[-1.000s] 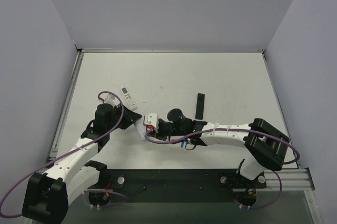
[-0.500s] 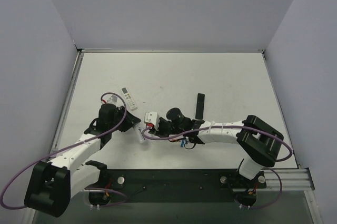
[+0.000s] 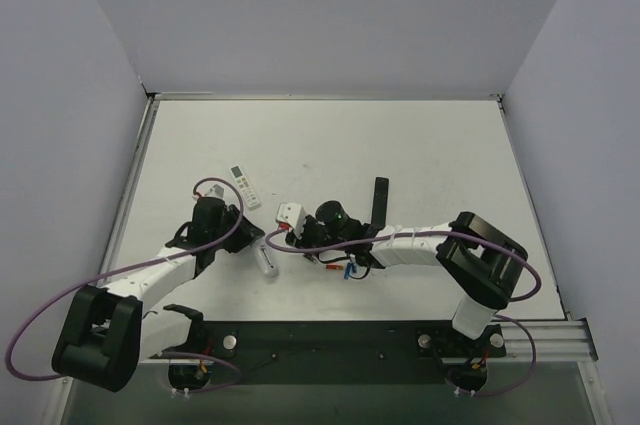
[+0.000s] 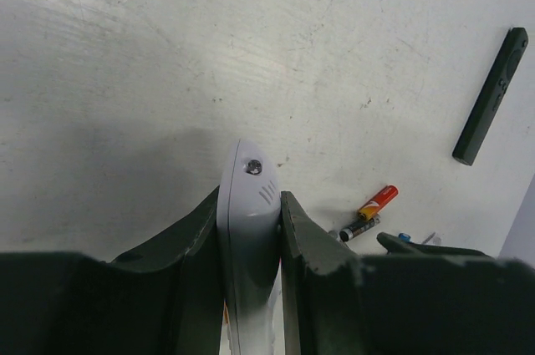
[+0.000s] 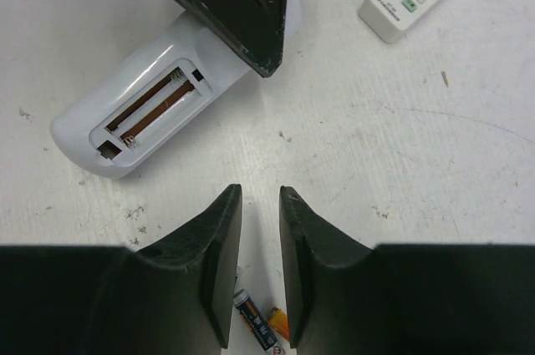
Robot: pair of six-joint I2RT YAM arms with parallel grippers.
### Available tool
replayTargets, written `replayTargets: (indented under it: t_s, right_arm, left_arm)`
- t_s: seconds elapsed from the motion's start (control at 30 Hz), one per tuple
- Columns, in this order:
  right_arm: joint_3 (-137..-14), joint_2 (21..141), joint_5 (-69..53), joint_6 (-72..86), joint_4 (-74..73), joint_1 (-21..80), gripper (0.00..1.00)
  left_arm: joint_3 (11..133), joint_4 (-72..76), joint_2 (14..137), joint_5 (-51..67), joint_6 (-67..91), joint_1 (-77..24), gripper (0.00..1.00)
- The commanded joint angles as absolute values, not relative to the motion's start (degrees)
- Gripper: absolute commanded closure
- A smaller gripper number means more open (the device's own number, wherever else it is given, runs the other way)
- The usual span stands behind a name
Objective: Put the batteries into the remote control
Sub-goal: Remove the battery cover from the remote control, then pick up the battery from the center of the board.
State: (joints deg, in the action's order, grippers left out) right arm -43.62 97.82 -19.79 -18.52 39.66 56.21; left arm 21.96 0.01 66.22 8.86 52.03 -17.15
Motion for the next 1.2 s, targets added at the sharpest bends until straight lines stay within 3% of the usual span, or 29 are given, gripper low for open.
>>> replayTargets:
  t_s: [0.0,0.13,0.23,0.4,0.63,0.8,0.87,1.1,1.17]
  right_arm:
    - [-44.3,91.9,-15.7,-13.7,39.0,55.2,0.75]
    - [-46.2,85.7,-10.7,-2.9,27.1,53.6,0.60]
    - [-48.0,81.9,-9.2,3.5,16.4,51.6,0.57]
    - [-47.0,76.3,-5.3,14.0,5.1,49.0,0.44]
    - [-43.3,68.6,-1.6,25.1,-13.2,45.2,0.44]
    - [-39.7,64.3,-2.5,27.3,-17.1,44.2,0.45]
    - [-40.0,64.6,-3.9,28.2,-18.4,44.4,0.48]
    - [-42.9,71.7,-3.8,31.9,-20.1,46.0,0.72]
    - [-44.4,74.2,-3.5,32.7,-20.1,47.0,0.72]
  left_arm:
    - [22.0,5.0,62.2,8.2,50.2,-16.8,1.00]
    - [19.6,5.8,54.5,9.2,49.0,-16.8,1.00]
    - [18.3,4.1,48.8,10.0,49.1,-16.8,1.00]
    - [16.8,0.4,39.6,9.4,49.6,-16.5,1.00]
    - [15.6,-4.4,23.7,9.8,48.2,-16.3,1.00]
    - [14.7,-4.8,18.4,12.9,46.3,-16.3,1.00]
    - [13.4,-3.1,17.3,15.1,46.1,-16.3,1.00]
    - [12.0,-0.8,17.7,17.8,46.8,-16.3,1.00]
    - [12.0,-0.9,17.8,18.1,46.8,-16.3,1.00]
